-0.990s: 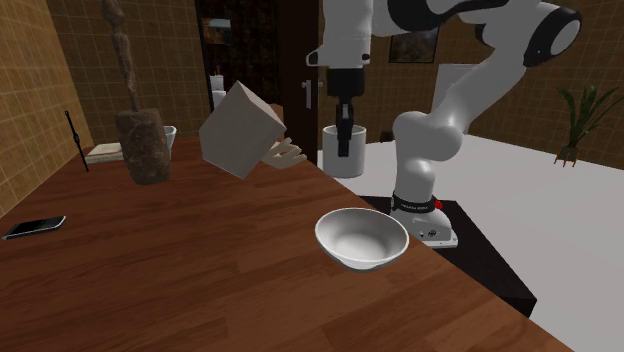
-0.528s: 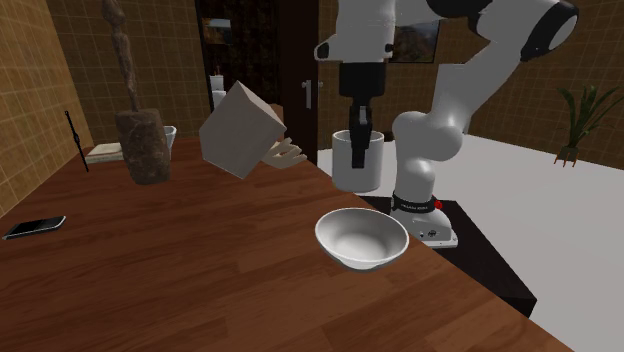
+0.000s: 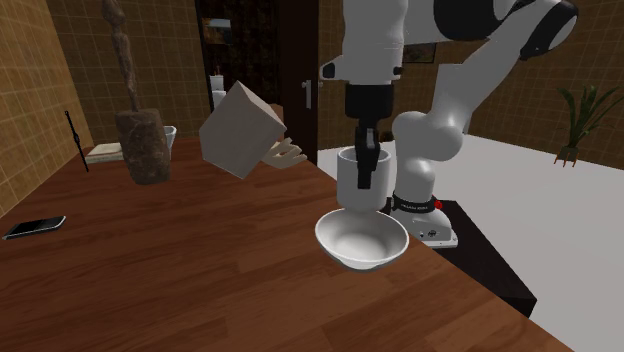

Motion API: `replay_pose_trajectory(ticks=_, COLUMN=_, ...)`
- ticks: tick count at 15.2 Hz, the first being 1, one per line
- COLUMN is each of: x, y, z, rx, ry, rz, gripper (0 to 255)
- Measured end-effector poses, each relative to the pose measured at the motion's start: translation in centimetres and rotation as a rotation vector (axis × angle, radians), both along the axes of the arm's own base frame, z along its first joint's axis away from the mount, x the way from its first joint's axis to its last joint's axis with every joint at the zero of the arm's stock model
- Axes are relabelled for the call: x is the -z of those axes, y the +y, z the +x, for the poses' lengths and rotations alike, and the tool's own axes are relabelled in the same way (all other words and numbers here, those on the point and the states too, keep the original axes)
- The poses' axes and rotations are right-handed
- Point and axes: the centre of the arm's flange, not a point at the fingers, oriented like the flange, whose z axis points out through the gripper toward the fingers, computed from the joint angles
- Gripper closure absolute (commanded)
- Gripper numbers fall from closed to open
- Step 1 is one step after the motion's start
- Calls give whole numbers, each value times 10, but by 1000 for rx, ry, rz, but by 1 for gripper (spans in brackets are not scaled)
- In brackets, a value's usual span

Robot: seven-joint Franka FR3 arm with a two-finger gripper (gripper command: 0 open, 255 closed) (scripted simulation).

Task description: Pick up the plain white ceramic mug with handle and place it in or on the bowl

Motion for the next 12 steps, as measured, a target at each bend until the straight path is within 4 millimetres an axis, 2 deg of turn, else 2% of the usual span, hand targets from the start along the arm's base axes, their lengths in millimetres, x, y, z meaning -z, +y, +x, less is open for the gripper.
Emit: replay_pose_trajectory(ticks=12, x=59, y=2, z=1, rx=0, ry=0, rz=0, gripper=255)
